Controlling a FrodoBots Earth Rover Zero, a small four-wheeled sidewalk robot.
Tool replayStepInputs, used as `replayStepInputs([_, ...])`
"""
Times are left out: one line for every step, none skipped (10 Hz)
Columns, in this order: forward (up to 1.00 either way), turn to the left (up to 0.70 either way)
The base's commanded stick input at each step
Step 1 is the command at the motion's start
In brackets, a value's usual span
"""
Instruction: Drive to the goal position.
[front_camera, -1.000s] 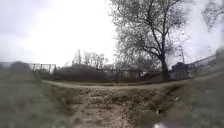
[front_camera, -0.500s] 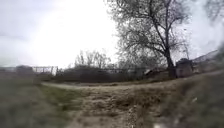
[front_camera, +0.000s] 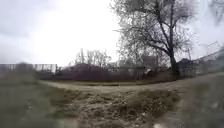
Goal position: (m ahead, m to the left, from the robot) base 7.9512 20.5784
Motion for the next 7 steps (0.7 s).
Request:
replayStepInputs([0.70,0.00])
replayStepInputs([0.70,0.00])
replayStepInputs([0.70,0.00])
replayStepInputs([0.70,0.00])
replayStepInputs([0.70,0.00])
replayStepInputs([0.70,0.00])
replayStepInputs([0.70,0.00])
